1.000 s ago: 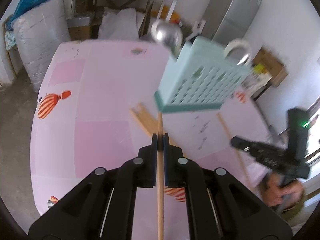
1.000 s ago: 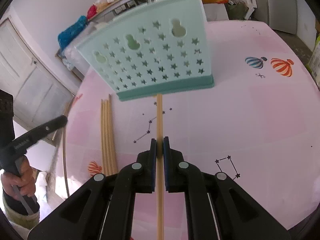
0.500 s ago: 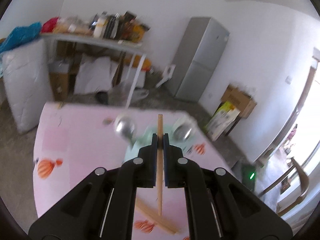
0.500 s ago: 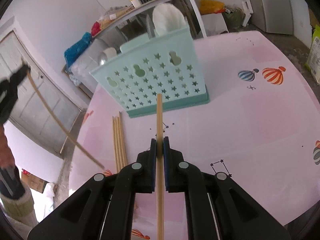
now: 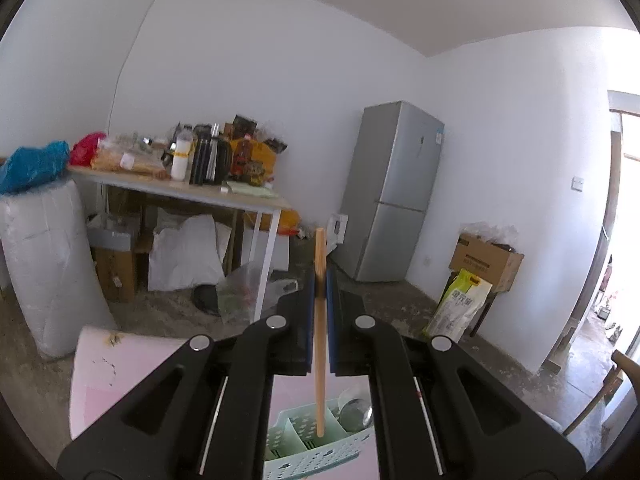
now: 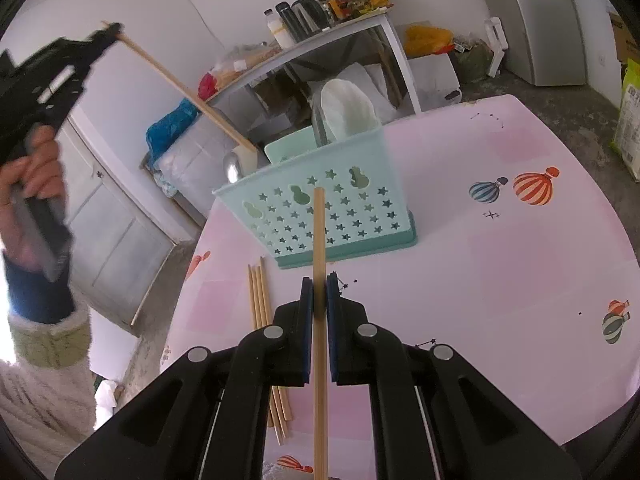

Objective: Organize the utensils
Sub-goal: 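Lift the held chopsticks toward the mint holder with both grippers, then lower the wooden chopstick into the mint holder and open the left gripper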

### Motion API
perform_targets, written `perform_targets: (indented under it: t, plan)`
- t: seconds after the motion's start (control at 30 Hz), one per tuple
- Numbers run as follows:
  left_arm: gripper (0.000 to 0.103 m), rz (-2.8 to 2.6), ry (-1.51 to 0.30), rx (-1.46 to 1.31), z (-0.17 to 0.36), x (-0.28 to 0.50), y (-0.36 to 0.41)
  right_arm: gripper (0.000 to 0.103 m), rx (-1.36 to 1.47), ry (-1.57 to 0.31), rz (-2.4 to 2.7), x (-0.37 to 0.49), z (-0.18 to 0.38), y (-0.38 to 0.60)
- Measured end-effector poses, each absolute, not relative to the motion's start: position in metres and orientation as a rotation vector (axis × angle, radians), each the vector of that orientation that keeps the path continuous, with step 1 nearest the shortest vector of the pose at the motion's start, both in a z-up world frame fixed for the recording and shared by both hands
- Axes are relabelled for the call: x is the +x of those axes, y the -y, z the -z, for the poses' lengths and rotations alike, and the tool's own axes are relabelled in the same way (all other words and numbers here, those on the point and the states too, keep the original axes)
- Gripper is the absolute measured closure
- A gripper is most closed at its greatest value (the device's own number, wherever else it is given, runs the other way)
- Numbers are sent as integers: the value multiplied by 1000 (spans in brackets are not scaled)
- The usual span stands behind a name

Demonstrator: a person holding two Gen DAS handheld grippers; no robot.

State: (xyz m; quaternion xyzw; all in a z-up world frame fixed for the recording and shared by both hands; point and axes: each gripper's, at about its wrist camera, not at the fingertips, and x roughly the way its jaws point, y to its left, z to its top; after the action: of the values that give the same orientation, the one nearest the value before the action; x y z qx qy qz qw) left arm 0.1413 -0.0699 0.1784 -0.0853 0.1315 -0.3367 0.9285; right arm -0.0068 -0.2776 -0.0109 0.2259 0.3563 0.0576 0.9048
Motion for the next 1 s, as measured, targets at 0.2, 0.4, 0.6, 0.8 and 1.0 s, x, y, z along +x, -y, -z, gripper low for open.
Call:
perform_targets:
  t: [0.2, 0.4, 0.6, 0.8, 1.0]
  plan:
    - [99, 641, -344, -76, -136, 159, 97, 96, 477, -736, -118, -7, 11, 281]
    - [78, 655, -474, -70, -95, 162, 93, 96, 478, -742, -111, -7, 12, 281]
    - [69, 650, -416, -61, -94, 136, 71, 96, 469, -751, -103, -6, 11, 279]
    - [63, 645, -391, -74, -88, 108, 47, 96, 452, -763, -105, -5, 8, 276]
    - [56, 666, -381, -97, -75, 79, 25, 96, 424, -716, -127, 4, -17, 276]
